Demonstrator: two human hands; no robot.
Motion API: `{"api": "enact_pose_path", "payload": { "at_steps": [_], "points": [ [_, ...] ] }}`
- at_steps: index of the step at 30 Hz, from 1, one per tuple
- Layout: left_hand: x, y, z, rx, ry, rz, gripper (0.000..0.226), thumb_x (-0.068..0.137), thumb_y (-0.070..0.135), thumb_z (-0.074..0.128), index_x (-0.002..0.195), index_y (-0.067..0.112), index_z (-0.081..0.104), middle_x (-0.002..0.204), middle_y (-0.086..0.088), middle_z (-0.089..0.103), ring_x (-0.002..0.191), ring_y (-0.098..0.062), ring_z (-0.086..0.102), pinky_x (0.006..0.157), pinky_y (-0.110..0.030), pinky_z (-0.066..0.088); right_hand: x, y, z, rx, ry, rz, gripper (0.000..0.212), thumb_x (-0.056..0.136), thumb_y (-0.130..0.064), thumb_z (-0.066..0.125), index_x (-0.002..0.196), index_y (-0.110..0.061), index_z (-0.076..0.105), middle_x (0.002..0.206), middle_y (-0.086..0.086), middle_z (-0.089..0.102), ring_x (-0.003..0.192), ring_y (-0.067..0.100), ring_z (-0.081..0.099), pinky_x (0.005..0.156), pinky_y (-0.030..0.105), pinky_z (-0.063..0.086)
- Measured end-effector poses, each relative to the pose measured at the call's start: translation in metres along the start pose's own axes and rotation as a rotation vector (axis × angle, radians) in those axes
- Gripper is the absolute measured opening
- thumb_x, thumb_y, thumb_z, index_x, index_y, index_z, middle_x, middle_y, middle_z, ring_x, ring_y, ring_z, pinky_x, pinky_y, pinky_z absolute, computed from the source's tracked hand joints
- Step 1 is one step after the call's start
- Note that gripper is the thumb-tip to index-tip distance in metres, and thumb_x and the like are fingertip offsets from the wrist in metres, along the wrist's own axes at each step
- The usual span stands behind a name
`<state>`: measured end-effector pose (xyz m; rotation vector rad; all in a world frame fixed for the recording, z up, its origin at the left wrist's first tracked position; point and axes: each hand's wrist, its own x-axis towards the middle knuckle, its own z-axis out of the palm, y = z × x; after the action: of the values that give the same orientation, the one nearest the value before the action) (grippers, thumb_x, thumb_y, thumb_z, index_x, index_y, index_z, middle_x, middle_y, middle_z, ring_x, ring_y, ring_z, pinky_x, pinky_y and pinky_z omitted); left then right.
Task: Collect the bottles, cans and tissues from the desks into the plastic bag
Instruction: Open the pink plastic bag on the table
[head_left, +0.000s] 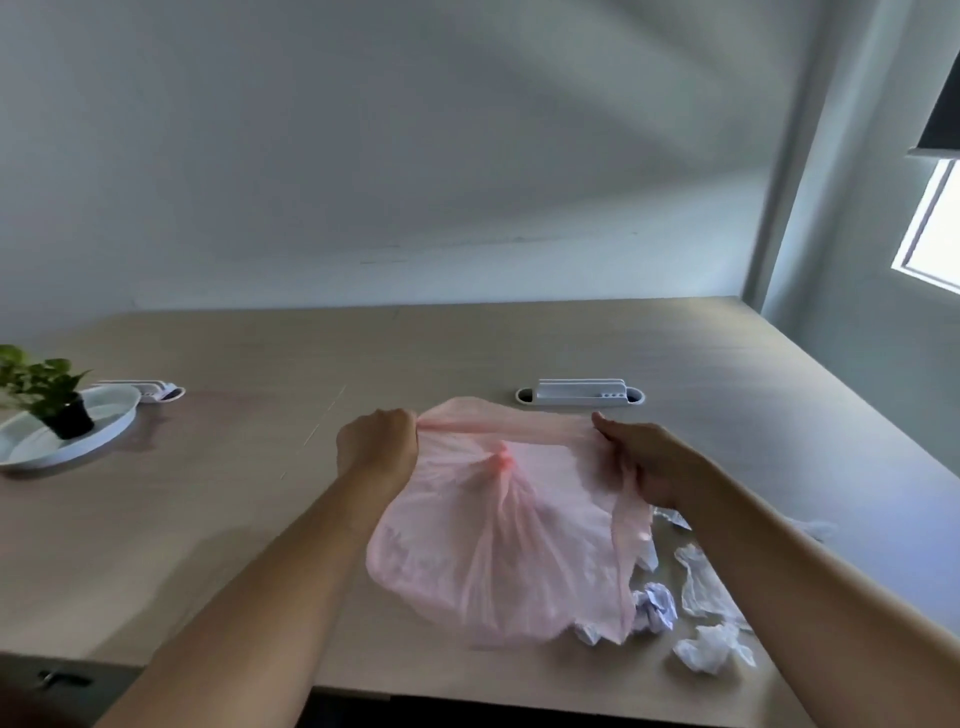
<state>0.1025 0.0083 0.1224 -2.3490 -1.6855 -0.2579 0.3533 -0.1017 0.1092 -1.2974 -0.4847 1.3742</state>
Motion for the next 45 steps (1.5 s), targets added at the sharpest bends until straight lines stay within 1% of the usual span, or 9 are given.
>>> {"api": "enact_pose_path", "payload": {
  "at_steps": [8,11,15,20,25,28,32,38,45],
  "points": [
    [-0.048,-0.016,0.021,-0.023,0.143,0.051,0.042,0.079,0.037,0.05,0.116,0.016,0.056,0.111,-0.005,0.062,0.101,-0.029,0.058,0.081,-0.038,0.041,0.005,0.007,0.017,-0.193,-0.039,0.149,0.039,0.092,-0.033,0.058,0.063,-0.006,0.055,0.039,0.005,0.055,0.026,0.011,0.047,0.032,0.016,0.041],
    [-0.068,0.023,0.031,-0.057,0.354,0.36,0.062,0.063,0.055,0.053,0.109,0.014,0.059,0.103,-0.004,0.064,0.088,-0.025,0.06,0.077,-0.038,0.04,0.011,0.008,0.032,-0.258,-0.072,0.093,0.037,0.089,-0.035,0.061,0.064,-0.01,0.053,0.045,0.004,0.053,0.029,0.011,0.047,0.036,0.017,0.042],
    [-0.061,0.063,0.032,0.012,0.219,0.44,0.042,0.058,0.049,0.078,0.085,0.021,0.064,0.073,0.007,0.065,0.063,-0.017,0.063,0.059,-0.031,0.043,0.004,-0.002,0.052,-0.541,-0.119,-0.106,0.048,0.096,-0.038,0.05,0.054,-0.014,0.058,0.052,0.004,0.05,0.047,0.015,0.043,0.049,0.024,0.036],
    [-0.028,0.071,0.019,0.041,0.094,0.293,0.014,0.091,0.019,0.05,0.1,0.02,0.061,0.094,-0.002,0.07,0.087,-0.025,0.066,0.071,-0.032,0.029,-0.01,-0.012,0.04,-0.969,0.19,-0.552,0.032,0.088,-0.05,0.056,0.098,-0.021,0.063,0.093,-0.001,0.06,0.093,0.02,0.055,0.085,0.035,0.045],
    [0.001,0.085,-0.007,0.019,0.126,0.257,0.017,0.091,0.023,0.049,0.101,0.018,0.063,0.097,-0.004,0.07,0.09,-0.026,0.067,0.073,-0.029,0.038,-0.027,0.025,0.014,-1.464,0.44,-0.792,0.102,0.066,-0.062,0.067,0.148,-0.032,0.013,0.145,0.001,0.034,0.129,0.025,0.037,0.105,0.04,0.034],
    [0.016,0.079,-0.015,-0.031,0.113,0.198,0.024,0.094,0.019,0.041,0.102,0.018,0.063,0.102,-0.007,0.069,0.097,-0.03,0.066,0.078,-0.031,0.042,-0.021,0.039,-0.008,-1.203,0.483,-0.73,0.093,0.07,-0.034,0.073,0.146,-0.026,0.019,0.138,0.003,0.043,0.122,0.027,0.047,0.096,0.035,0.041],
    [0.021,0.059,-0.015,-0.069,0.073,0.154,0.028,0.096,0.021,0.036,0.104,0.018,0.063,0.106,-0.008,0.069,0.099,-0.031,0.064,0.079,-0.033,0.044,-0.016,0.029,-0.016,-0.805,0.426,-0.711,0.007,0.084,-0.018,0.065,0.089,-0.023,0.064,0.074,-0.011,0.067,0.077,0.012,0.065,0.06,0.024,0.043],
    [0.007,0.022,-0.013,-0.052,0.021,0.125,0.029,0.097,0.02,0.035,0.104,0.02,0.063,0.104,-0.008,0.069,0.098,-0.03,0.065,0.078,-0.032,0.047,-0.01,-0.001,0.006,-0.21,0.078,-0.348,0.031,0.098,-0.012,0.047,0.069,-0.008,0.058,0.048,0.0,0.061,0.039,0.012,0.055,0.043,0.02,0.045],
    [-0.026,-0.036,0.013,-0.084,-0.126,0.025,0.028,0.09,0.025,0.042,0.11,0.032,0.061,0.111,0.002,0.068,0.103,-0.025,0.062,0.079,-0.03,0.044,0.003,0.004,-0.017,-0.184,-0.19,0.162,0.033,0.077,-0.03,0.069,0.101,-0.008,0.067,0.079,0.006,0.063,0.066,0.018,0.06,0.063,0.027,0.057]
  ]
}}
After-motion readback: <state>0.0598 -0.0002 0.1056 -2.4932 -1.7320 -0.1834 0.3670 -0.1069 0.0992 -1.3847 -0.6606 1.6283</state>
